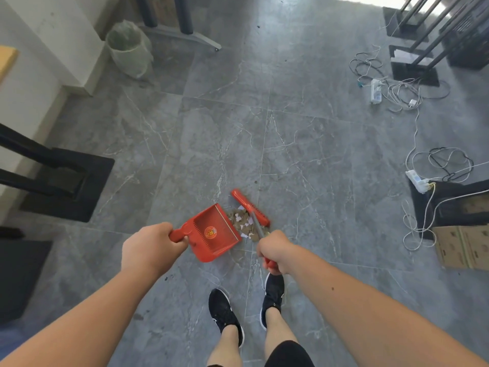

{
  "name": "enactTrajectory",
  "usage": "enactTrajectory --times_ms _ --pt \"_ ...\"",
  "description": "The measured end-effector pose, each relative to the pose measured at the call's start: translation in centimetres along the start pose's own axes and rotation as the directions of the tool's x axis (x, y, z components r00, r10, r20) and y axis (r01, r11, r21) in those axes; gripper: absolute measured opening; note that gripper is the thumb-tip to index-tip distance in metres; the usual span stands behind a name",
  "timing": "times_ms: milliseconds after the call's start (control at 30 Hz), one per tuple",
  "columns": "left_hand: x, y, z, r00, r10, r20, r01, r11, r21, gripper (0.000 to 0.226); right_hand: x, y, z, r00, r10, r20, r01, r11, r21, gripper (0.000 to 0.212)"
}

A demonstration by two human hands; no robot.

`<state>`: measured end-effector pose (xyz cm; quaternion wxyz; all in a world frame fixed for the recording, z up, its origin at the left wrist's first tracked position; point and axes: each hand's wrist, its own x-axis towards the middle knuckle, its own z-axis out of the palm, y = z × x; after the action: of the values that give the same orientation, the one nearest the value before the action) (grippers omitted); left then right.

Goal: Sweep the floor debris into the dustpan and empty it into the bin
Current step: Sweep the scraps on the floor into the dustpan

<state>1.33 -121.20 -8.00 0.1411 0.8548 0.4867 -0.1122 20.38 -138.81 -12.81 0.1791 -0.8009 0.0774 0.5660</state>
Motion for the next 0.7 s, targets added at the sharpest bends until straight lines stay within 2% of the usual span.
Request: enactTrajectory --times_ms 133,333,700 --pt "-0.1 0.8 0.0 1.0 0.015 -0.006 -0.015 1.0 0.013 0.043 -0.8 -0.9 -1.3 0.999 -0.005 0.034 0.004 1.0 0.023 0.01" --pt "-0.5 1.3 0.1 1.0 0.014 -0.011 -0.014 1.0 0.025 0.041 -0.6 -1.4 -3.5 1.0 -0.011 0.024 0.01 0.999 0.039 0.022" --pt "-1.6 1.3 0.0 1.0 -0.025 0.015 0.025 1.0 -0.001 0.041 -3.8 -3.3 -4.1 0.997 -0.059 0.057 0.051 0.99 0.131 0.011"
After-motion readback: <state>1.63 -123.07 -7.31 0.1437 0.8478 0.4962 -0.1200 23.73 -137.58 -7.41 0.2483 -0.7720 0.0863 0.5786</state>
